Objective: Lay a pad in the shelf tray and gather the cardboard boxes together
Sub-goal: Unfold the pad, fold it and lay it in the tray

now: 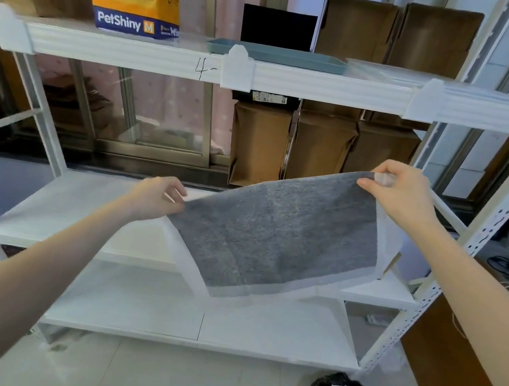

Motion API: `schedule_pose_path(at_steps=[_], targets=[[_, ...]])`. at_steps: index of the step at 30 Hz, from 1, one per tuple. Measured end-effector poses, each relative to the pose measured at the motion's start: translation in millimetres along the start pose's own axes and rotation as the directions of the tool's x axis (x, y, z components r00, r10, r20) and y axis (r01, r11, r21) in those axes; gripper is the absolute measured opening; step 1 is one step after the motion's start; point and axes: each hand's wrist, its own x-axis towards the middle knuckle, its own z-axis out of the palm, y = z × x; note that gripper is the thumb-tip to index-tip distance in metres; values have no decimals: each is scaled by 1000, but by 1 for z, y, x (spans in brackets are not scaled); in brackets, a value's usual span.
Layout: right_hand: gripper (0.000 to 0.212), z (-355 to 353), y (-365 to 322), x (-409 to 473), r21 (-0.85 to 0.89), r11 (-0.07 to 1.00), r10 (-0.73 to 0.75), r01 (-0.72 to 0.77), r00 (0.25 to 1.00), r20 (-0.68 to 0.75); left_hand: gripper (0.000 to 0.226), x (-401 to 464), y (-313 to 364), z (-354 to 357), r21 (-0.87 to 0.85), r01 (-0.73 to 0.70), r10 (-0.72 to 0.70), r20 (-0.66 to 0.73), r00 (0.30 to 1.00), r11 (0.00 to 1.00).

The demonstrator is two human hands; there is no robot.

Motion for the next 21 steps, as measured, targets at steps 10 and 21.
schedule_pose_path(at_steps=[10,21], targets=[[14,-1,-49,-6,11,969,-246,246,969,25,71,-17,105,52,-175,-157,207,320,925,972],[15,-35,-34,-1,-85,971,-213,225,969,128,22,-12,126,67,-22,-289,284,274,919,957]])
